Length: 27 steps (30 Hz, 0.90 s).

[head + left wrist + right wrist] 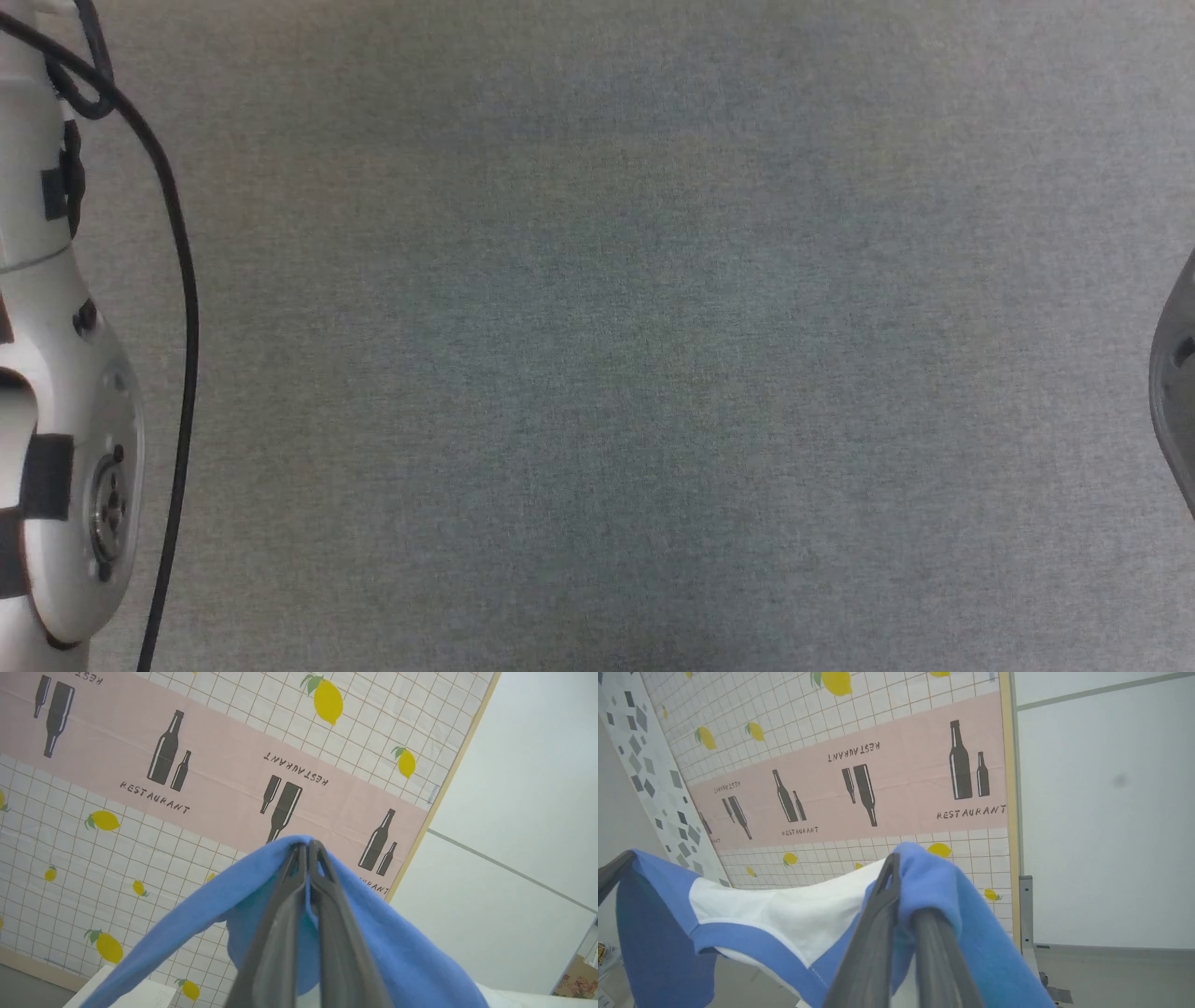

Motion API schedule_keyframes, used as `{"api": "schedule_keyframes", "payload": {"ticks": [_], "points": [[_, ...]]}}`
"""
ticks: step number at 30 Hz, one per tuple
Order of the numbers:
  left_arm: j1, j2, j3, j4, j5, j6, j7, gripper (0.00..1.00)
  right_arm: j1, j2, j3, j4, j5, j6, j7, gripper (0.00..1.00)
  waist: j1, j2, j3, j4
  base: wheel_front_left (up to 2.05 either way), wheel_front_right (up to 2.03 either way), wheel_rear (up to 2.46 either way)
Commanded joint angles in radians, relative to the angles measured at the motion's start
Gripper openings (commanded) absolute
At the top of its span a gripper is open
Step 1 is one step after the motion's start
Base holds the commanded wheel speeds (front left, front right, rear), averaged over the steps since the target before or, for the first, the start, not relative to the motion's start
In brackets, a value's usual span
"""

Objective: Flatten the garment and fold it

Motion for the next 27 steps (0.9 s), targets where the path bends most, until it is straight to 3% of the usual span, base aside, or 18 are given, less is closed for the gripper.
{"api": "schedule_keyframes", "payload": {"ticks": [1,10,16,19,23,27], "points": [[-0.005,0.004,0.01,0.019,-0.014,-0.009,-0.016,0.0,-0.011,0.002,0.004,0.026,-0.005,-0.001,-0.016,0.0,-0.0003,0.0,0.041,-0.007,0.0,0.0,0.0],[0.161,-0.028,0.051,0.113,-0.09,-0.074,-0.084,0.0,0.133,-0.017,0.068,0.102,0.028,-0.001,-0.003,0.0,-0.0003,0.0,0.037,0.068,0.0,0.0,0.0],[0.385,-0.087,0.089,0.128,-0.19,-0.195,-0.152,0.0,0.412,-0.095,0.125,0.038,0.168,-0.001,-0.005,0.0,-0.0003,0.0,-0.085,0.15,0.0,0.0,0.0],[0.523,-0.103,0.089,0.101,-0.213,-0.233,-0.162,0.0,0.561,-0.116,0.13,-0.012,0.235,-0.001,-0.014,0.0,-0.0003,0.0,-0.158,0.175,0.0,0.0,0.0],[0.772,-0.12,0.083,0.01,-0.231,-0.243,-0.153,0.0,0.803,-0.133,0.134,-0.102,0.317,-0.001,-0.016,0.0,-0.0003,0.0,-0.255,0.198,0.0,0.0,0.0],[1.036,-0.151,0.083,-0.115,-0.265,-0.216,-0.136,0.0,1.038,-0.117,0.081,-0.169,0.383,-0.001,-0.018,0.0,-0.0003,0.0,-0.329,0.207,0.0,0.0,0.0]]}}
